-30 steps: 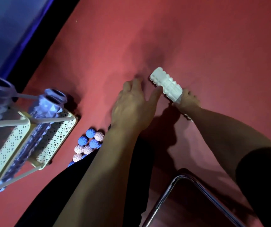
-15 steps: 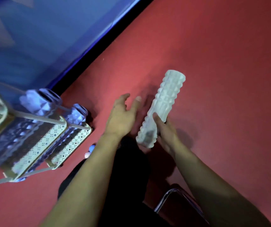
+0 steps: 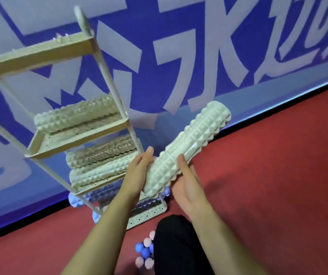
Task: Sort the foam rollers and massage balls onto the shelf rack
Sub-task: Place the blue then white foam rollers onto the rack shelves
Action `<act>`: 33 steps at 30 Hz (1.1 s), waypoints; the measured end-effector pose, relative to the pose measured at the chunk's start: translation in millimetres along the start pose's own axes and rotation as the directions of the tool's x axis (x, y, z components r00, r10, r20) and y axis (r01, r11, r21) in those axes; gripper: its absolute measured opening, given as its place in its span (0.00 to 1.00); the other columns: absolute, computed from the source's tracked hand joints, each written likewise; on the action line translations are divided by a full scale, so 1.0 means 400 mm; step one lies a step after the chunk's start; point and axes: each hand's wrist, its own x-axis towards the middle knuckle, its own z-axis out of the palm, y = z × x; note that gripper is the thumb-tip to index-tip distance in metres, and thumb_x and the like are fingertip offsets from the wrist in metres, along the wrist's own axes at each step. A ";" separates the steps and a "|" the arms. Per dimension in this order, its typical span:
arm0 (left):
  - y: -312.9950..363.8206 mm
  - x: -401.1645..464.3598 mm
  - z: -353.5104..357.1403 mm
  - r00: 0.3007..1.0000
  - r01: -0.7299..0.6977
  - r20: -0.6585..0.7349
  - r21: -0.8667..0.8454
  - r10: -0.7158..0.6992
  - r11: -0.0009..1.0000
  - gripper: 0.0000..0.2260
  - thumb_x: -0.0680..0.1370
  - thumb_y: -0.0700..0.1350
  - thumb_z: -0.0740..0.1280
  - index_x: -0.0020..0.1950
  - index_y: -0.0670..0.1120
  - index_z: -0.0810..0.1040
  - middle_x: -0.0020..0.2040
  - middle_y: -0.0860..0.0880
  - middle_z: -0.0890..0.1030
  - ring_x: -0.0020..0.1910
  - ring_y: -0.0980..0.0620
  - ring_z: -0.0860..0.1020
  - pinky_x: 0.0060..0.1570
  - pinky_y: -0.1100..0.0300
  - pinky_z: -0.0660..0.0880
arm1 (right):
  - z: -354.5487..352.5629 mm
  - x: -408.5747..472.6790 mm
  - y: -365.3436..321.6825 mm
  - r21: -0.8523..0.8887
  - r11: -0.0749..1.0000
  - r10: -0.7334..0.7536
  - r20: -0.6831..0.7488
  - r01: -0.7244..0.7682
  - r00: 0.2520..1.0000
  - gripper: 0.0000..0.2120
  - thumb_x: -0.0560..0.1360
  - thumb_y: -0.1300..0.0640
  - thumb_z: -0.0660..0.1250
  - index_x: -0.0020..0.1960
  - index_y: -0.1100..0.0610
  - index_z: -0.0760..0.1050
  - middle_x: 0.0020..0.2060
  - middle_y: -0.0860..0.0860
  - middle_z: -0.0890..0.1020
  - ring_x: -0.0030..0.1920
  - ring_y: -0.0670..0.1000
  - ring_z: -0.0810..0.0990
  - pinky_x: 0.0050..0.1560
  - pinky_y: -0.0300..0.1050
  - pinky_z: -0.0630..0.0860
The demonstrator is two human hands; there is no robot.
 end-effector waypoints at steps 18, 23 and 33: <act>0.160 -0.241 -0.461 0.768 -0.403 -0.624 -0.290 0.148 0.868 0.10 0.72 0.52 0.73 0.47 0.49 0.81 0.51 0.37 0.83 0.46 0.38 0.82 0.46 0.37 0.80 | 0.482 -0.107 0.139 -0.728 0.685 0.283 0.249 -0.013 0.926 0.21 0.75 0.35 0.67 0.57 0.50 0.78 0.51 0.46 0.86 0.55 0.49 0.84 0.65 0.49 0.76; 0.170 -0.233 -0.562 0.684 -0.443 -0.685 -0.114 0.253 0.889 0.06 0.74 0.47 0.72 0.48 0.48 0.81 0.49 0.43 0.82 0.41 0.48 0.81 0.33 0.52 0.80 | 0.502 -0.049 0.068 -0.870 0.226 -0.110 0.424 0.438 0.899 0.20 0.72 0.34 0.70 0.40 0.51 0.83 0.36 0.46 0.86 0.40 0.46 0.84 0.47 0.50 0.81; 0.155 -0.185 -0.651 0.717 -0.424 -0.638 -0.077 0.282 0.903 0.04 0.75 0.45 0.72 0.49 0.48 0.82 0.49 0.44 0.83 0.41 0.49 0.81 0.31 0.58 0.77 | 0.552 0.151 0.052 -0.327 -0.574 0.395 0.692 0.751 0.604 0.44 0.68 0.25 0.65 0.77 0.41 0.57 0.70 0.44 0.72 0.68 0.50 0.71 0.68 0.50 0.68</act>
